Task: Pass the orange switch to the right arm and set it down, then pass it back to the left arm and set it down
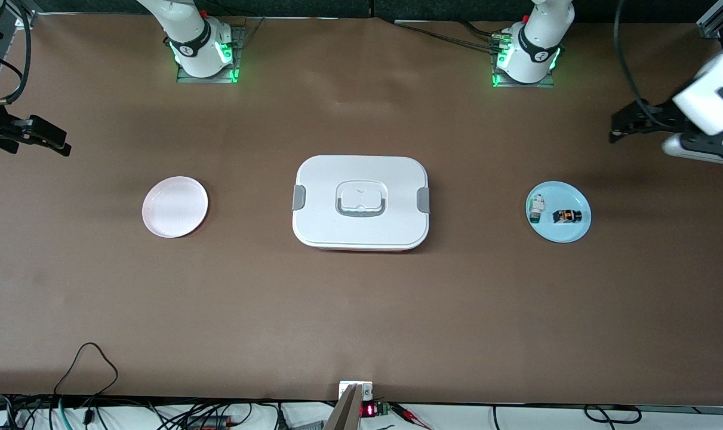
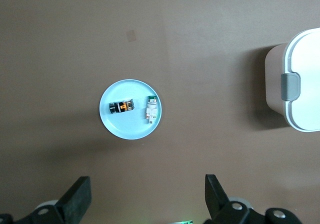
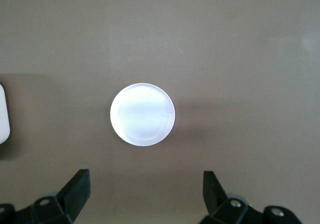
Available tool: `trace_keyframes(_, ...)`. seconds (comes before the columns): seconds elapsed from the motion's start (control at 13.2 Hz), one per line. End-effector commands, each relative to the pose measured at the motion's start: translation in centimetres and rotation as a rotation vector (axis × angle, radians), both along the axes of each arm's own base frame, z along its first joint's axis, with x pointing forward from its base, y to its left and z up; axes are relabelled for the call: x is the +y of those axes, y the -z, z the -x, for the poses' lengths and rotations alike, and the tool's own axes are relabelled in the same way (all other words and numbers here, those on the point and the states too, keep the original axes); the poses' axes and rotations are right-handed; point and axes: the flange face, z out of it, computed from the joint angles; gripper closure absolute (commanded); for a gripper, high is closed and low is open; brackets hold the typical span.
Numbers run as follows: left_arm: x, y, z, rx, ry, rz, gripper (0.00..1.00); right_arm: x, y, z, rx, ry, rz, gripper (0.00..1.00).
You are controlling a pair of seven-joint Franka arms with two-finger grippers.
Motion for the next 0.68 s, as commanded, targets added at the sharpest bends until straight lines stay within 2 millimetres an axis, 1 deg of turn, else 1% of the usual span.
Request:
trace_keyframes(0.0, 1.7, -0.3, -0.3, 0.007, -0.021, -0.014, 0.0, 0.0, -1.3, 0.1, -0.007, -0.011, -0.007, 0.0)
trace_keyframes(0.15, 3.2, -1.2, -0.4, -0.01, -0.054, 0.012, 0.0, 0.0, -1.8, 0.1, -0.011, -0.013, -0.006, 0.0)
trace_keyframes(0.23, 3.4, -2.0, -0.2, -0.016, -0.068, 0.06, 0.0, -0.1, -1.8, 0.1, -0.008, -0.01, -0.005, 0.0)
trace_keyframes(0.3, 3.9, -2.3, 0.2, -0.007, -0.079, 0.074, 0.0, -0.1, -1.7, 0.2, -0.007, -0.01, -0.005, 0.0)
trace_keyframes(0.45, 4.0, -2.2, 0.5, 0.014, -0.058, 0.07, 0.0, -0.2, -1.7, 0.2, -0.005, -0.008, -0.005, 0.0)
trace_keyframes(0.6, 4.4, -2.1, 0.5, 0.013, -0.062, 0.062, 0.0, -0.1, -1.6, 0.2, -0.002, -0.01, -0.005, 0.0)
